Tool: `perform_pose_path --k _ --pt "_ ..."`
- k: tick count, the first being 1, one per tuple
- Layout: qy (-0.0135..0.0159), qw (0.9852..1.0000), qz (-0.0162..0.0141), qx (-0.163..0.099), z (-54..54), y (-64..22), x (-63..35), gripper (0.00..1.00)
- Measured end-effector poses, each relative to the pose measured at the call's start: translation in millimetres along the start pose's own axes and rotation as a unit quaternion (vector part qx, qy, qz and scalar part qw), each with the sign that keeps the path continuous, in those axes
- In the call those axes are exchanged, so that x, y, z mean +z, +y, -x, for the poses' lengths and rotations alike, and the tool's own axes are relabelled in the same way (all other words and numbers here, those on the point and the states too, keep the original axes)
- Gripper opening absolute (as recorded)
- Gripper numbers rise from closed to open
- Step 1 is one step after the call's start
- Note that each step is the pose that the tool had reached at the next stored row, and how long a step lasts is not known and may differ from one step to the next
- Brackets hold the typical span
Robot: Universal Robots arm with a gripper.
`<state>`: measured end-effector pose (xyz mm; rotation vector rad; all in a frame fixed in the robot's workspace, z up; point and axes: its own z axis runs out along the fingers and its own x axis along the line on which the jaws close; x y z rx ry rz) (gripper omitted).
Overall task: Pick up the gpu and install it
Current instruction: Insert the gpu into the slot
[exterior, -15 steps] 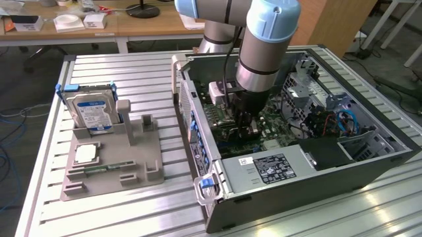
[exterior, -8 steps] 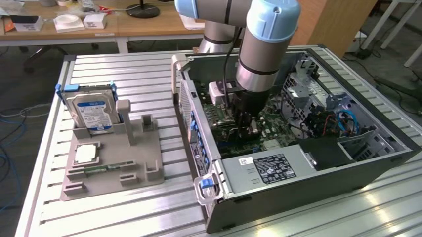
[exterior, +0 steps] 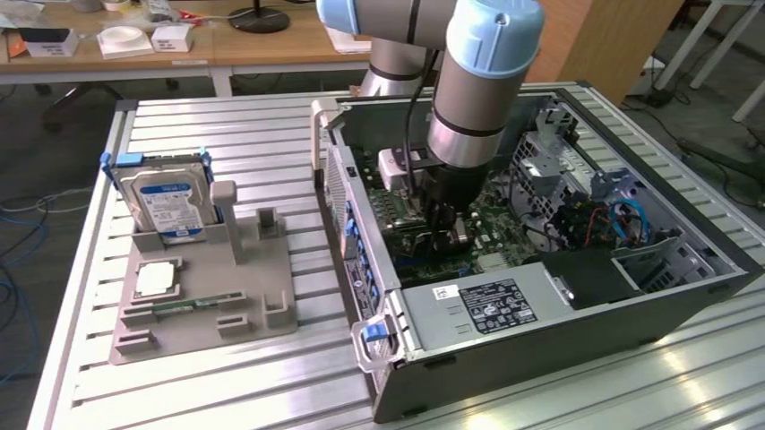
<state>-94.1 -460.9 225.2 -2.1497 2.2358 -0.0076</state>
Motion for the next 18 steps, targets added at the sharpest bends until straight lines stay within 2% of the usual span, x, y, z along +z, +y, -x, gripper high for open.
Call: perform_pose_path --k 6,7,8,10,11,18 --pt "0.0003 1.0 0.0001 0.0 0.2 -0.1 -1.0 0.27" --pt "-0.0002 1.0 -0.0001 0.0 0.2 -0.1 -1.5 0.27" --pt "-0.0021 1.0 -0.0008 0.0 0.5 -0.1 -1.3 0.27" --pt "-0.0005 1.0 -0.0003 0.0 0.2 -0.1 -4.0 0.27" --pt "0.0 1.0 -0.0001 0.0 0.2 -0.1 -5.4 0.34" --pt "-0.0001 1.0 -0.0005 0.0 0.5 -0.7 -20.6 0.34"
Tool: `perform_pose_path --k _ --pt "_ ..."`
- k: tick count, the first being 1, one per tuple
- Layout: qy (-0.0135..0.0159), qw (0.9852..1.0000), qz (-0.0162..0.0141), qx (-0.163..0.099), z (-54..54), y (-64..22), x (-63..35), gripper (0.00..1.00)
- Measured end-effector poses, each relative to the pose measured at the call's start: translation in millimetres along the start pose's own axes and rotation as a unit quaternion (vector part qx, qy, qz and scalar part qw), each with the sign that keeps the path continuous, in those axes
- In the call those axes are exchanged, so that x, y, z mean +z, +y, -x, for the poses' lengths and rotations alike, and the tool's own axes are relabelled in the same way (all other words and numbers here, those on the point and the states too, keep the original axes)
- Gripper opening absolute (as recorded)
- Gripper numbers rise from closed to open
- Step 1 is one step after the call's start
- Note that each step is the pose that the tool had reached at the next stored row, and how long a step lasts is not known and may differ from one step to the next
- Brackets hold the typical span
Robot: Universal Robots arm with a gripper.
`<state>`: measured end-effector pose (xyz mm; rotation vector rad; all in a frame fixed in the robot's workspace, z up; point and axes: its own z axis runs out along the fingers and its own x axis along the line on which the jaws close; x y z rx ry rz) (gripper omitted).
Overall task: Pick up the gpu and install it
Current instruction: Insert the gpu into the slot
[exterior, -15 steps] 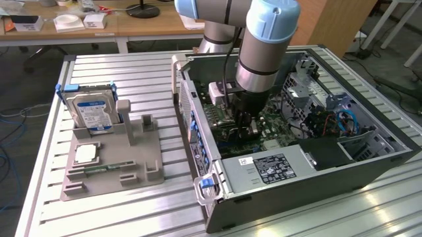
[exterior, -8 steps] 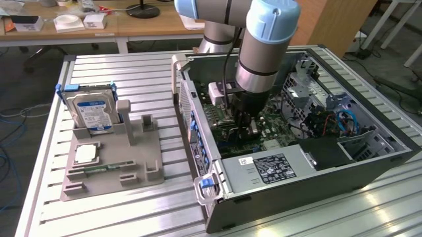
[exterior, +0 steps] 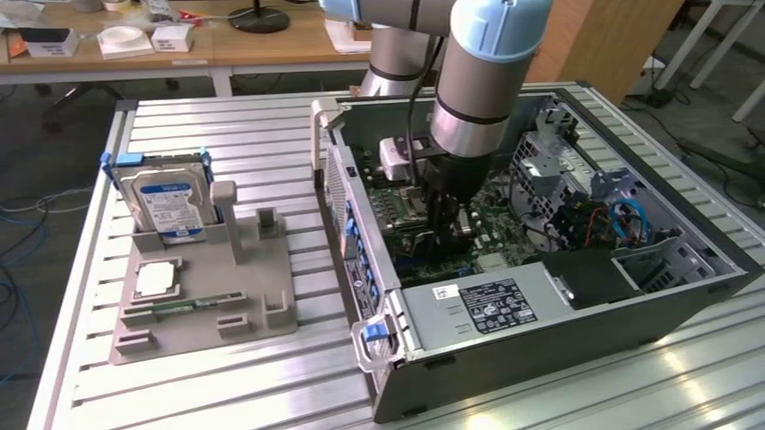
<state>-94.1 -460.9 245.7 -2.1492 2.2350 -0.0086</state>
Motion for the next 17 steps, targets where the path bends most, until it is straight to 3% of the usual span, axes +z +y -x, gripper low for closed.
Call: perform_pose_path --k 12,17 --pt "0.0 1.0 -0.0009 0.0 0.8 -1.0 -32.0 0.34" --pt "-0.0002 1.0 -0.001 0.0 0.9 -1.1 -33.9 0.34"
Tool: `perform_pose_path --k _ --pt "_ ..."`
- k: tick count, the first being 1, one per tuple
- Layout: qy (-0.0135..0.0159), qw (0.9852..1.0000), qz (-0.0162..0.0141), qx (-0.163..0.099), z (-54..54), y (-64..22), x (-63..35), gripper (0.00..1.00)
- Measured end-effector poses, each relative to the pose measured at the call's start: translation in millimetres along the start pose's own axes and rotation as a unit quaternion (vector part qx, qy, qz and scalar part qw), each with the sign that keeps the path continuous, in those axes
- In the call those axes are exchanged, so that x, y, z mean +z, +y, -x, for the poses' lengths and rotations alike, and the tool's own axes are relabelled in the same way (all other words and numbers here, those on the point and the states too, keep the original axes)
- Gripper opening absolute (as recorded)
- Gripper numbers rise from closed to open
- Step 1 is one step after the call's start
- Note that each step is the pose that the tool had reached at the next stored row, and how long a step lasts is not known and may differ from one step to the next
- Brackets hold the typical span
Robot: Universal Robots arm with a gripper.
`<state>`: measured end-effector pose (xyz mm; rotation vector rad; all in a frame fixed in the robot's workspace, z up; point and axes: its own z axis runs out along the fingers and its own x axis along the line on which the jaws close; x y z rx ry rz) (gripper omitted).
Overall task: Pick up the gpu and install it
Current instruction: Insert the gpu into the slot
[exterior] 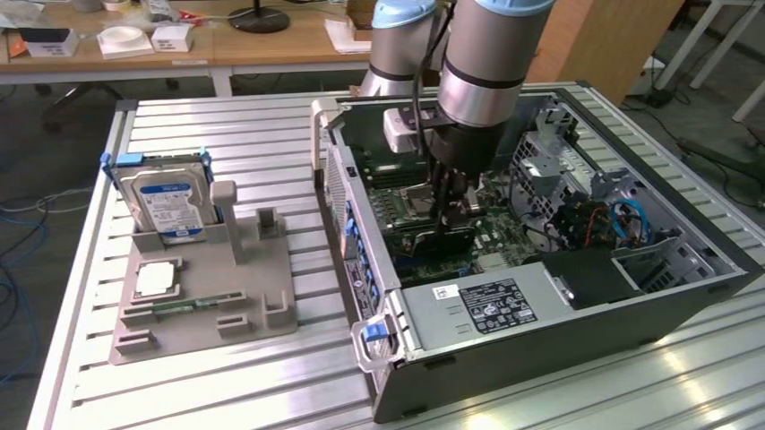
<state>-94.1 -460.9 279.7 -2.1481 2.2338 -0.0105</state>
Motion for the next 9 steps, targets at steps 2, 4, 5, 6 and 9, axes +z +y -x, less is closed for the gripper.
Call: perform_pose_path --k 2,4,5,6,9 --pt "0.0001 1.0 0.0 0.0 0.0 0.0 -0.1 0.26" --pt "0.0001 1.0 0.0001 0.0 0.0 0.0 -0.1 0.2" --pt "0.0001 1.0 0.0 0.0 0.0 0.0 -0.1 0.14" --pt "0.0001 1.0 0.0001 0.0 0.0 0.0 -0.1 0.1" --pt "0.0001 1.0 0.0 0.0 0.0 0.0 -0.1 0.1"
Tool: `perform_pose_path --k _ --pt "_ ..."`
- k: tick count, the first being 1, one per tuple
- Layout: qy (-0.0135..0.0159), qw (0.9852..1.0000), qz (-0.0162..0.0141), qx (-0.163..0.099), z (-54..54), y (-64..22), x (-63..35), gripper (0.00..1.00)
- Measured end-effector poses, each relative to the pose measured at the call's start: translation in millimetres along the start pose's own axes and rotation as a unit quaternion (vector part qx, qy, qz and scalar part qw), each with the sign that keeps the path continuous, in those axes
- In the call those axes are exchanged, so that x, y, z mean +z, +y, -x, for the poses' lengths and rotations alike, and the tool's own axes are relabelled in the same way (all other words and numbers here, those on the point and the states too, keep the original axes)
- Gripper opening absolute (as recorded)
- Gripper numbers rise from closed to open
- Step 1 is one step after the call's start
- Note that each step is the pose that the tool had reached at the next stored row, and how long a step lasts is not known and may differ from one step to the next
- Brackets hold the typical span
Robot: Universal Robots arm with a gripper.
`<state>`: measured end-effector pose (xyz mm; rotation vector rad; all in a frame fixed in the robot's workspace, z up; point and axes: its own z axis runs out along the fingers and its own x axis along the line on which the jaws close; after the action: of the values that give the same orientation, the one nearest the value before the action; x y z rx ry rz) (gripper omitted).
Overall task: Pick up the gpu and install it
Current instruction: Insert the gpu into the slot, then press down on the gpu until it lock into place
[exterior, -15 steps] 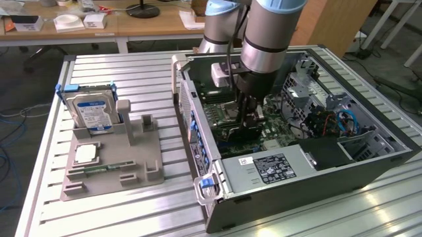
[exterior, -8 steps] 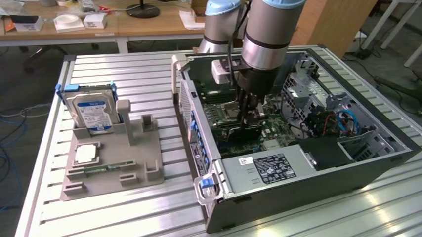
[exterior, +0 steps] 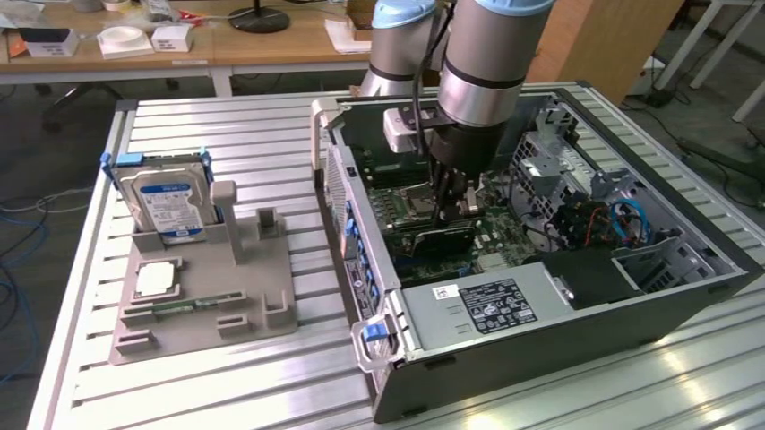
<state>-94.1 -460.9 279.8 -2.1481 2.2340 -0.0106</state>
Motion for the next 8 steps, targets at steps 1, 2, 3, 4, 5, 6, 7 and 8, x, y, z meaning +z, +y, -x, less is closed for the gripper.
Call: perform_pose_path --k 1,2,3,4,5,6,7,8 --pt "0.0 1.0 0.0 0.0 0.0 0.0 0.0 0.1" --pt "0.0 1.0 0.0 0.0 0.0 0.0 0.0 0.1" --pt "0.0 1.0 0.0 0.0 0.0 0.0 0.0 0.1" --pt "0.0 1.0 0.0 0.0 0.0 0.0 0.0 0.1" --pt "0.0 1.0 0.0 0.0 0.0 0.0 0.0 0.1" --pt "0.0 1.0 0.0 0.0 0.0 0.0 0.0 0.1" --pt "0.0 1.0 0.0 0.0 0.0 0.0 0.0 0.1" --pt "0.0 1.0 0.0 0.0 0.0 0.0 0.0 0.1"
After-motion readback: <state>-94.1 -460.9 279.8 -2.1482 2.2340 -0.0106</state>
